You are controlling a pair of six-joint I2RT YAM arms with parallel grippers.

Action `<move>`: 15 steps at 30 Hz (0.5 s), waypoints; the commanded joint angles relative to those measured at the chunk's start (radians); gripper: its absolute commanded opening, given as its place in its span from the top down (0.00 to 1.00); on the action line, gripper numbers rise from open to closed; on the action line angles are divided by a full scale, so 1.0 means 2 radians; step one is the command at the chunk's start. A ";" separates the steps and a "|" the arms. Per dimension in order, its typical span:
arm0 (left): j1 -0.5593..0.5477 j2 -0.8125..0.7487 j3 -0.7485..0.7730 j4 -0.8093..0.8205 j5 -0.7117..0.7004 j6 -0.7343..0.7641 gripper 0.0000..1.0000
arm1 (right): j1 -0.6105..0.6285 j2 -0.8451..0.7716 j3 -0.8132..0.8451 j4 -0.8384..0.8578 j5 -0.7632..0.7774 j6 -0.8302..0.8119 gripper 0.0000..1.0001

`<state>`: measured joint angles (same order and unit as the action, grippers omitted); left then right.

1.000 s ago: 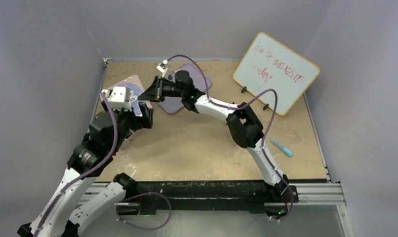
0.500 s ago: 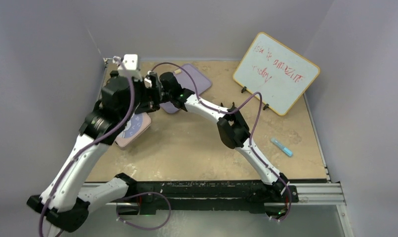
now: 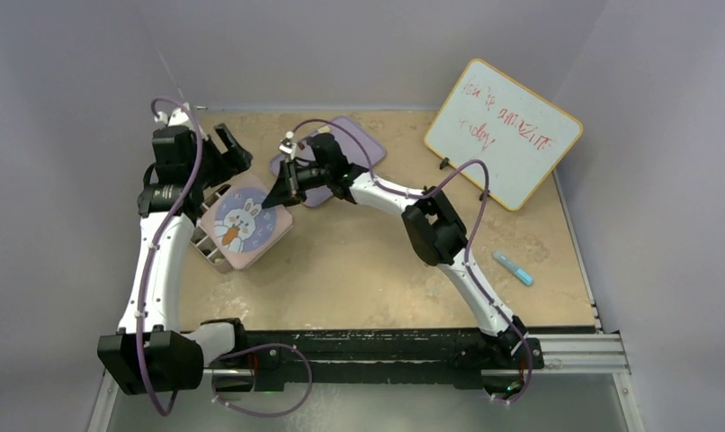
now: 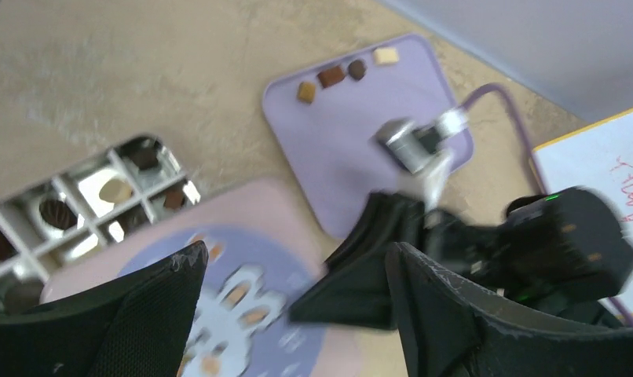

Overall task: Pack the chocolate
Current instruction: Pick up the box lid from the center of the board.

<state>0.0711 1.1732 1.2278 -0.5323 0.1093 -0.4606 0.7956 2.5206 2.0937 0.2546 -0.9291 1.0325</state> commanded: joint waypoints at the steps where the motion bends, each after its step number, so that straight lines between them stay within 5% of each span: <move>1: 0.046 -0.033 -0.059 0.006 0.038 -0.051 0.18 | -0.051 -0.053 -0.020 0.110 -0.038 0.059 1.00; 9: 0.092 -0.055 -0.108 0.004 0.074 -0.066 0.19 | -0.104 -0.077 -0.069 0.207 -0.063 0.123 1.00; 15: 0.101 -0.072 -0.172 0.091 0.188 -0.111 0.24 | -0.131 -0.073 -0.094 0.340 -0.078 0.221 1.00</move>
<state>0.2638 1.0607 0.9501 -0.5022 0.2916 -0.5995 0.5400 2.4409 1.9285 0.6743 -1.0222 1.3182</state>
